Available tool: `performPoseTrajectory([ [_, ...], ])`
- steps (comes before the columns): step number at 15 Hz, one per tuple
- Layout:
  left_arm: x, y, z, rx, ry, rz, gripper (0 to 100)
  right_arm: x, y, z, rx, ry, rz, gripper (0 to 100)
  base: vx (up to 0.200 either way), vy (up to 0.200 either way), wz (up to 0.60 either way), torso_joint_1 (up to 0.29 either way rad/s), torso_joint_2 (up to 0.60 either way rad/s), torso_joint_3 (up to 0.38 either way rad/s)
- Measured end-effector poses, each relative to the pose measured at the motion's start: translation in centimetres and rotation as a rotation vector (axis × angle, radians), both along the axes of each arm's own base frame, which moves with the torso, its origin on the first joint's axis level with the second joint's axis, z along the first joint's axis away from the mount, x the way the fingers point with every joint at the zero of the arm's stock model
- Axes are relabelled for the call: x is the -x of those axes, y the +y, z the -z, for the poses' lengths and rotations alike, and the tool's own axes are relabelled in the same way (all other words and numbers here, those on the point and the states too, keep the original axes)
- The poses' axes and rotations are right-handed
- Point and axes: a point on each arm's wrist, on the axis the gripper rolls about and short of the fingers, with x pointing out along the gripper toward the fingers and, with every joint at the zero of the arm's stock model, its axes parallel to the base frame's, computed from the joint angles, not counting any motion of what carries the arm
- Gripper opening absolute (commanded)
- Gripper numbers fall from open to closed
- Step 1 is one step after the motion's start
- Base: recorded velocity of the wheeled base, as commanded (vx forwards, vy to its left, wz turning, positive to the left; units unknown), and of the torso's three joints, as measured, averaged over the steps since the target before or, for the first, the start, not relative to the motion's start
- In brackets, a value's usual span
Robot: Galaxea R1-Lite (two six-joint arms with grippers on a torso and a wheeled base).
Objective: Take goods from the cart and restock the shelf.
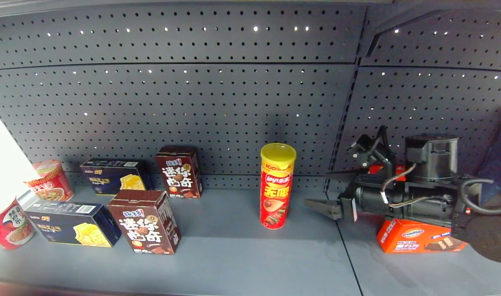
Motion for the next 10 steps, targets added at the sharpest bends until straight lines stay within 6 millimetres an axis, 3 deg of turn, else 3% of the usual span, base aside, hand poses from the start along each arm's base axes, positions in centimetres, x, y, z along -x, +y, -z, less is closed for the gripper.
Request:
performPoseTrajectory([
  [10, 0.2, 0.0, 0.4, 0.019, -0.006, -0.008, 0, -4.7, 2.7, 4.3, 0.000, 0.064, -0.140, 100, 0.000, 0.000, 0.00, 0.000, 0.00, 0.000],
])
